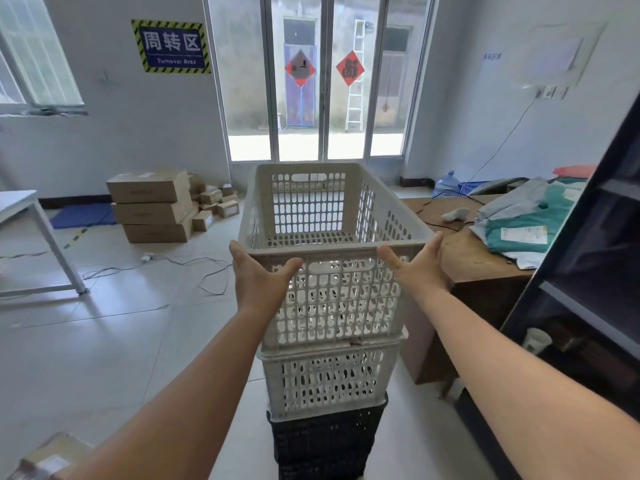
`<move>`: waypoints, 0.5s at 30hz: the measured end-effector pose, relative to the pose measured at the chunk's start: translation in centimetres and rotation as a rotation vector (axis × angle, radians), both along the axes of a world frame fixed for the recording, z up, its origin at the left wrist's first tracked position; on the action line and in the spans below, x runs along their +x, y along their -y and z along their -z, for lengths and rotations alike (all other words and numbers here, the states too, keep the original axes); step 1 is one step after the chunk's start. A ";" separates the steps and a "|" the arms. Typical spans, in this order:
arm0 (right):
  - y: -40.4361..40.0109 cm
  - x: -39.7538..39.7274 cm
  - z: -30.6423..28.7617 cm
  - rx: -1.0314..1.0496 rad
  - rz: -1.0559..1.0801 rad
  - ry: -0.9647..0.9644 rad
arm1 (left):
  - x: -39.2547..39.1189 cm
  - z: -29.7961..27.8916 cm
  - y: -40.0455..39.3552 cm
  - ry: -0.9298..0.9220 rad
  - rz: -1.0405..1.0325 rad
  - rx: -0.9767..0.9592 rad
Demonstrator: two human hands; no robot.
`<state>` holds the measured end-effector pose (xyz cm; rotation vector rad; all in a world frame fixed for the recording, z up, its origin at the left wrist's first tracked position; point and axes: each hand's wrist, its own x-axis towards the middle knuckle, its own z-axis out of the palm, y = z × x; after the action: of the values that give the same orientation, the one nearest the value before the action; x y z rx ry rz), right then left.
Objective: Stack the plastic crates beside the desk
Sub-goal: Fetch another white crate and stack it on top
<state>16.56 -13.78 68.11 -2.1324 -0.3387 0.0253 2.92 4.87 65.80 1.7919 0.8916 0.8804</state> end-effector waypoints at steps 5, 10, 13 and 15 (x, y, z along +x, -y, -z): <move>0.7 -2.0 0.7 -0.078 -0.086 0.031 | -1.1 0.2 1.8 -0.084 0.032 0.063; 2.0 -3.6 -0.3 -0.343 -0.248 0.131 | -2.9 -0.4 2.7 -0.291 0.079 0.195; 2.8 -4.7 -1.9 -0.426 -0.315 0.192 | -4.1 -1.8 3.8 -0.388 0.134 0.267; 3.6 -5.4 -3.2 -0.442 -0.340 0.217 | -5.0 -3.5 4.8 -0.392 0.171 0.278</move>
<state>11.12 -17.34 71.28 -2.4918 -0.8901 0.0709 -2.06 0.07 69.31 2.2974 0.8712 0.5716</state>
